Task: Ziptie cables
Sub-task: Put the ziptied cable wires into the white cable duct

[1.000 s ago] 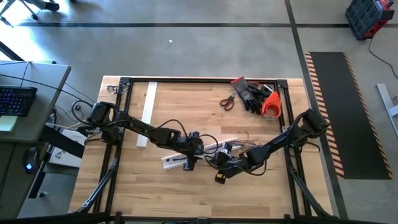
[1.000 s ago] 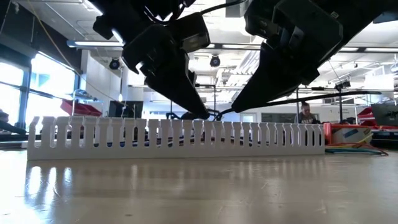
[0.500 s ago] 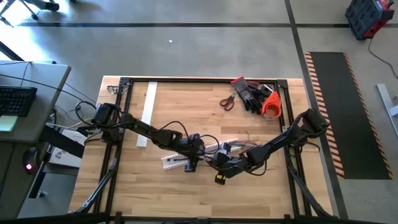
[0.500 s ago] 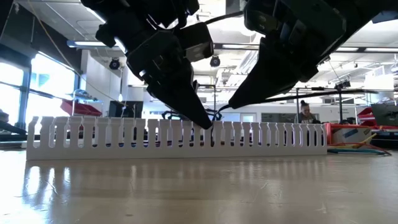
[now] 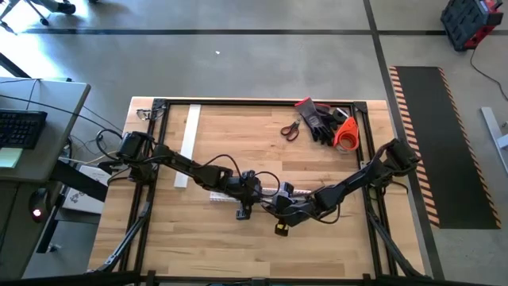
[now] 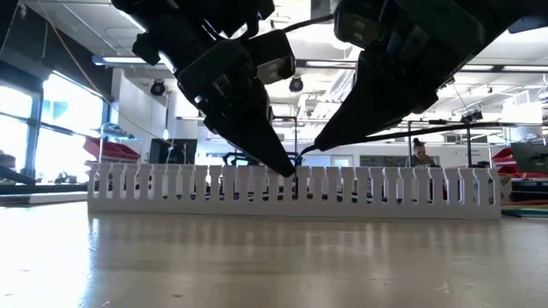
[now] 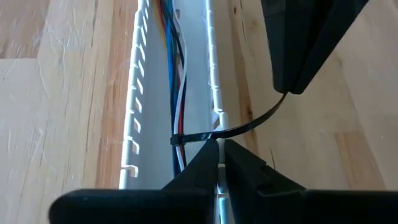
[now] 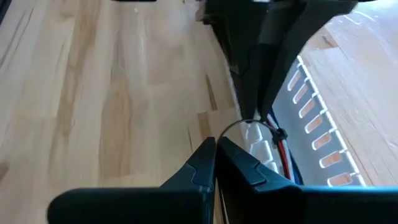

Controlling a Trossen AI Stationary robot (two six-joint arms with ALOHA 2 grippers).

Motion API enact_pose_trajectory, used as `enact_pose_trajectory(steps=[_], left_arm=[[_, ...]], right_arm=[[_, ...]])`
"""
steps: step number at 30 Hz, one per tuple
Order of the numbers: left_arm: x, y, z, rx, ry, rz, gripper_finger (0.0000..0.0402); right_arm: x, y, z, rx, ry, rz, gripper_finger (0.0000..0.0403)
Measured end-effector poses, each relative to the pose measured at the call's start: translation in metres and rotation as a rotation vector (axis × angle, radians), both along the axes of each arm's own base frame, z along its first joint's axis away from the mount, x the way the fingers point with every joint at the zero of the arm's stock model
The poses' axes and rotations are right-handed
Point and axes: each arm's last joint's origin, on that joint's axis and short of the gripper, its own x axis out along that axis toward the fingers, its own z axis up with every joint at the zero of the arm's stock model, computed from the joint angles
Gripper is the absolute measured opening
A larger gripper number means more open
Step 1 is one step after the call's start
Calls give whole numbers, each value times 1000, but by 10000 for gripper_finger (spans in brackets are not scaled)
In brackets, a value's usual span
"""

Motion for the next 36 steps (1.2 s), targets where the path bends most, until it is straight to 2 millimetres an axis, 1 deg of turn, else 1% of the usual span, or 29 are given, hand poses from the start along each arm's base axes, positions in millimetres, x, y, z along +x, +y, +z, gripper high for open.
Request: enact_pose_trajectory(steps=[7,10,13,16,19,28,33,36], left_arm=[[1,0,0,-21,-4,22,1],[1,1,1,-32,-4,40,0],[2,4,1,-53,-1,46,0],[2,6,1,-76,1,41,0],[2,6,1,-81,1,39,0],[2,6,2,-116,5,20,0],[1,5,1,-130,21,13,1],[0,5,1,-127,29,6,9]], right_arm=[[2,-5,0,15,10,12,0],[5,-8,-3,29,16,14,0],[10,-8,-15,42,35,30,0],[11,-8,-28,42,63,10,0],[12,-10,-35,58,79,-12,0],[15,-18,-37,91,98,-51,0],[14,-18,-37,95,108,-46,0],[14,-18,-37,108,110,-55,0]])
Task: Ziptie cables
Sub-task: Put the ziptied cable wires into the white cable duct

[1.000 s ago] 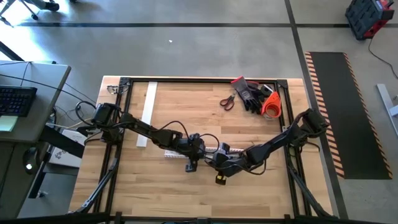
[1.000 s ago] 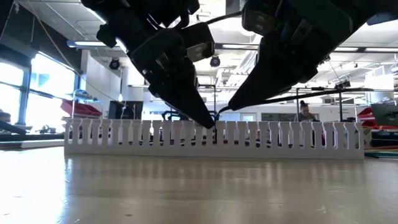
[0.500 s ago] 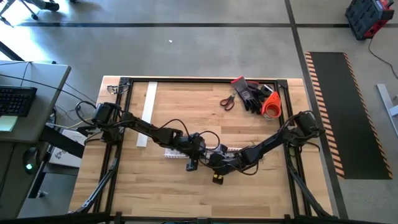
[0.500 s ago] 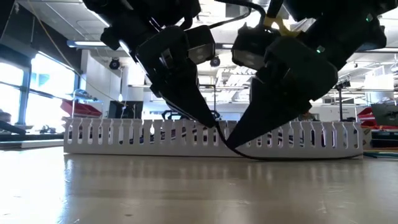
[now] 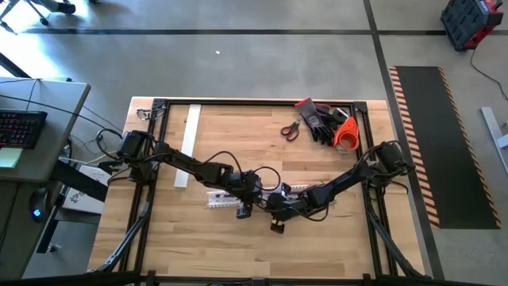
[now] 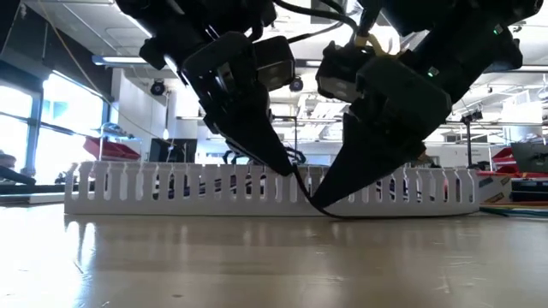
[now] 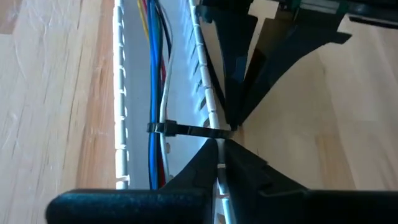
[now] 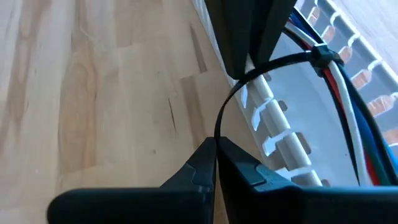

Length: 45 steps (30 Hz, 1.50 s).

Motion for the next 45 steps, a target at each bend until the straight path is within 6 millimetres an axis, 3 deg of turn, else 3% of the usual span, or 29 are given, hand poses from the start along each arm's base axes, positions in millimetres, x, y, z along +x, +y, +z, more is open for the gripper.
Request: enact_pose_trajectory(steps=[7,15,30,45], left_arm=[[-8,3,17,3,15,-11,30],[-11,4,35,6,-56,-21,23],[1,3,4,74,-32,-2,0],[-1,3,-1,89,12,10,0]], right_arm=[[-2,-1,-2,2,30,-7,0],[-2,-1,-2,4,29,-10,0],[-2,-1,-2,5,27,-10,0],[-2,-1,-2,3,31,-10,0]])
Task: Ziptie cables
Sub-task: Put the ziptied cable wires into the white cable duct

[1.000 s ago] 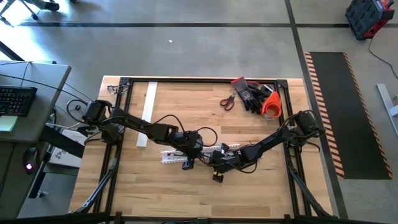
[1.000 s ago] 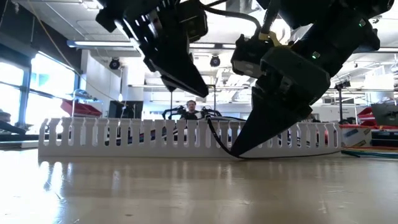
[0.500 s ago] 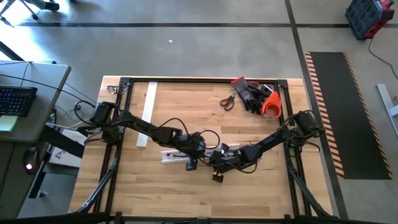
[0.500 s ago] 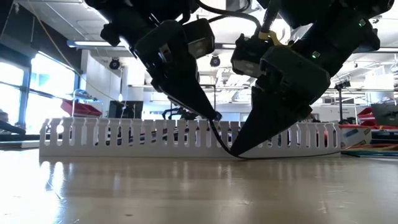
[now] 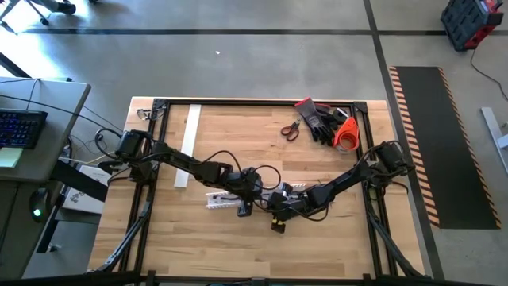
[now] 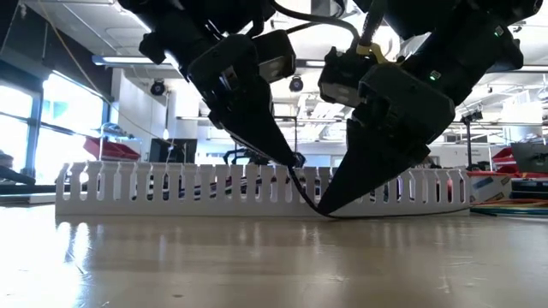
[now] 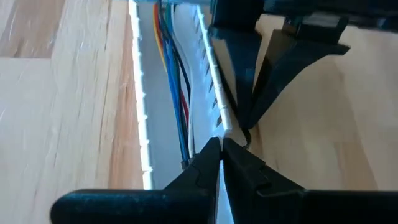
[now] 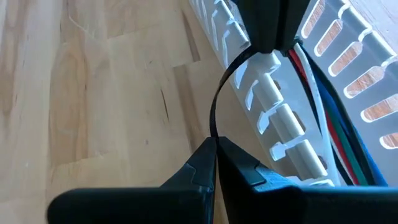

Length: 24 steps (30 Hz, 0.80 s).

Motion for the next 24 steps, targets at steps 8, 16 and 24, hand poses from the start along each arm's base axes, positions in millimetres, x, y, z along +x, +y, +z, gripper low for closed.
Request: enact_pose_trajectory(steps=[8,16,24], left_arm=[[-10,-2,-10,25,123,-2,0],[-11,-1,-8,48,114,17,0],[-17,-6,26,41,17,12,0]], right_arm=[[-2,-1,-1,-6,20,-11,0],[-2,0,-1,-5,23,2,0],[-2,4,11,26,-1,94,48]])
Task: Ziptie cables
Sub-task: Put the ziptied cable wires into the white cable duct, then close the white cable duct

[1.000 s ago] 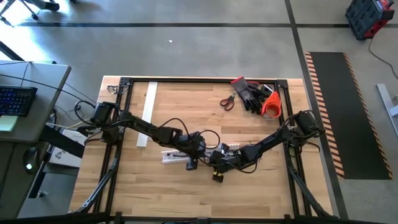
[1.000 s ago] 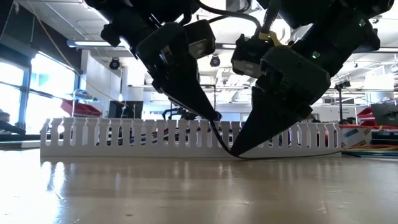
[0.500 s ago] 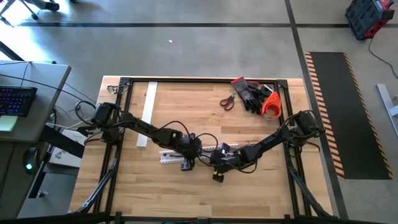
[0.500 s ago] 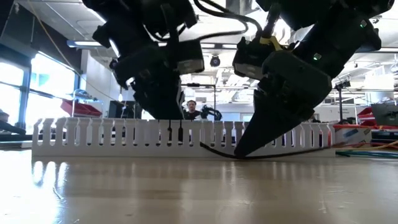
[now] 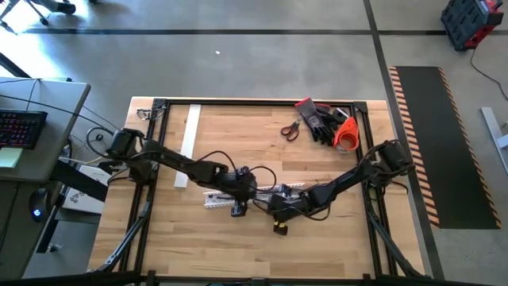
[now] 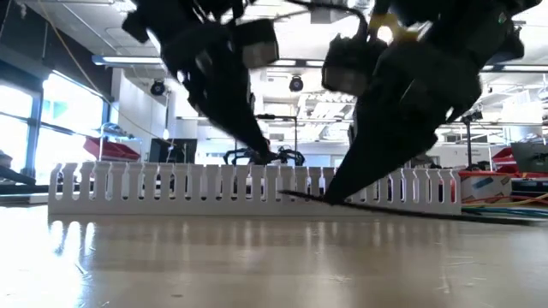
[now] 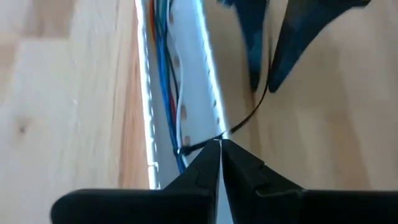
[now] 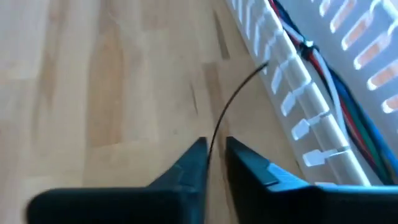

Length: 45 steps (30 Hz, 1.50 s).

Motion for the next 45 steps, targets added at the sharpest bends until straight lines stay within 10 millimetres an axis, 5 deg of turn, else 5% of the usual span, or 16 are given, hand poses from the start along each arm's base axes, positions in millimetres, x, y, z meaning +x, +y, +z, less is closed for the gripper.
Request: enact_pose_trajectory(steps=[9,15,21,27,33,45], left_arm=[[-27,-10,49,53,-90,166,0],[-69,-4,62,106,-56,441,1],[-116,25,37,75,-60,724,40],[-145,73,2,83,-6,1025,93],[-156,107,-19,159,115,1199,94],[-167,141,-34,237,267,1339,134]], right_arm=[[-19,9,53,-178,-167,144,173],[-53,0,54,-231,-268,106,194],[-84,-16,26,-119,-343,18,195],[-90,-19,21,-99,-407,25,195],[-85,-17,28,-126,-432,58,195],[-85,-16,27,-118,-427,55,195]])
